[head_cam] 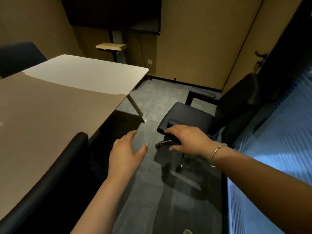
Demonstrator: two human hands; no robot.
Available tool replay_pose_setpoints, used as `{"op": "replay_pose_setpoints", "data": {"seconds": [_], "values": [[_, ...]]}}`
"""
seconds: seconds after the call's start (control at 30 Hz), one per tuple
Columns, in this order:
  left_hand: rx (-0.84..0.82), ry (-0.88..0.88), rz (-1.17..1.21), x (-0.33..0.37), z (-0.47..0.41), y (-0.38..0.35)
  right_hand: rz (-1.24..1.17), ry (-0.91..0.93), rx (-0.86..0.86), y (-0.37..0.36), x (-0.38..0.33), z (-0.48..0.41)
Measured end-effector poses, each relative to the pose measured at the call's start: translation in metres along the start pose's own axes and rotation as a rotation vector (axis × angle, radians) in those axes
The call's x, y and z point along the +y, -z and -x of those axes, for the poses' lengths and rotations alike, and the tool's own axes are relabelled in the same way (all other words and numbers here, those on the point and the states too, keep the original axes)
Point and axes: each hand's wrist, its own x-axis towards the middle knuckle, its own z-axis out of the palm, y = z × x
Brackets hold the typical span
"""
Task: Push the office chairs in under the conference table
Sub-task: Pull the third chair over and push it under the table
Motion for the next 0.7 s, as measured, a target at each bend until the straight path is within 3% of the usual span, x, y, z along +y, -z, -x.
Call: {"op": "replay_pose_setpoints", "data": {"seconds": [0.33,0.7], "values": [[-0.124,-0.148,0.217,0.207,-0.092,-0.168,0.153,-0.259,0.026,0.067,0.251,0.049],[-0.324,-0.260,0.284,0.307,-0.179,-0.266,0.132,-0.526,0.050,0.082,0.403,0.060]]}}
